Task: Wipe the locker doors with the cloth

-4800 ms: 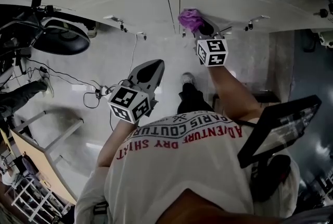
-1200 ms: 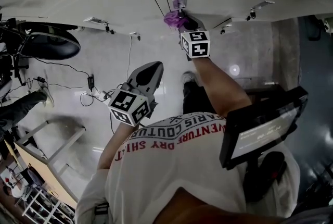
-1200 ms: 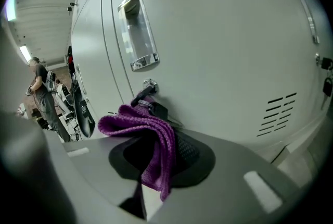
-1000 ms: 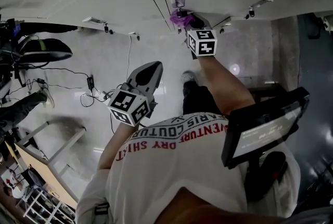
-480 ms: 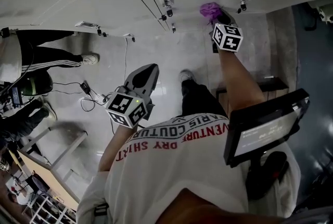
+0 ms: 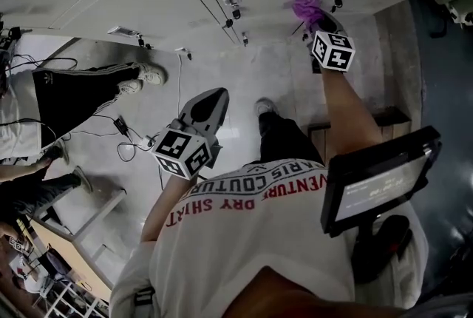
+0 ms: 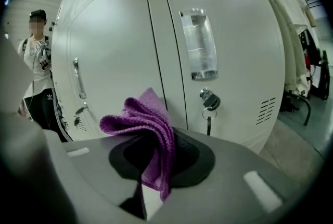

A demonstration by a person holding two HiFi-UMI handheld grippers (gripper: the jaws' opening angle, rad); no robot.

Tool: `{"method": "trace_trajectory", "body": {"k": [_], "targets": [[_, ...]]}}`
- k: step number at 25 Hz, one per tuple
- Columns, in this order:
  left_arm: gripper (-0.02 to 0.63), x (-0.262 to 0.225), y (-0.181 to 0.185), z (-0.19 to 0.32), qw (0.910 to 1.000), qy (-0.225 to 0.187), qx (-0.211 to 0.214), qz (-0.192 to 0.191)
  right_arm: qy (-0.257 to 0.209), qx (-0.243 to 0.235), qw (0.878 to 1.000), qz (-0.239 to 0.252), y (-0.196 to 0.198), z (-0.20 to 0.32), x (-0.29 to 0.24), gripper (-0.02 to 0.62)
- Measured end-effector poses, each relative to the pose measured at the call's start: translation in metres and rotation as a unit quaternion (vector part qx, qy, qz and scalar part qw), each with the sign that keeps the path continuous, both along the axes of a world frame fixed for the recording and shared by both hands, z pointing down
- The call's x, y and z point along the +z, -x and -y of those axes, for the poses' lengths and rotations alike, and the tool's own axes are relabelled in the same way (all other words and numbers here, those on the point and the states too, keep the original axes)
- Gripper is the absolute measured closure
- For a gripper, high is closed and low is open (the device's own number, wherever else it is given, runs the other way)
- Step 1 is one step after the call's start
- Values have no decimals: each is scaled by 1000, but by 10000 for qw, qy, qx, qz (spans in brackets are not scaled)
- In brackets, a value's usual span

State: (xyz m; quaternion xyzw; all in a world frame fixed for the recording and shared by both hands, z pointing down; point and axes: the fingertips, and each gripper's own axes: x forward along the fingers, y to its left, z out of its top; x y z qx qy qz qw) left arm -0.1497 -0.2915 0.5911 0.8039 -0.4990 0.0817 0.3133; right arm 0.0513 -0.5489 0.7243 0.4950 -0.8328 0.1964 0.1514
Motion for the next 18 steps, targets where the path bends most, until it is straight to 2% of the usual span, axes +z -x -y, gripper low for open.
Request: {"method": "trace_trajectory", "body": {"k": [3, 8, 14, 18], "targets": [[604, -21, -8, -14, 9999, -147, 70, -20, -114, -400, 9987, 279, 5, -37, -40, 528], [604, -83, -31, -55, 9975, -552, 402, -162, -493, -1250, 9885, 686, 11, -146, -154, 528], [604, -171, -60, -166, 9942, -819, 690, -100, -403, -1379, 9836, 1089, -3, -328, -284, 528], [604, -227, -82, -229, 9883, -1209, 915, -145, -522, -1731, 9783, 1014, -9, -433, -348, 528]]}}
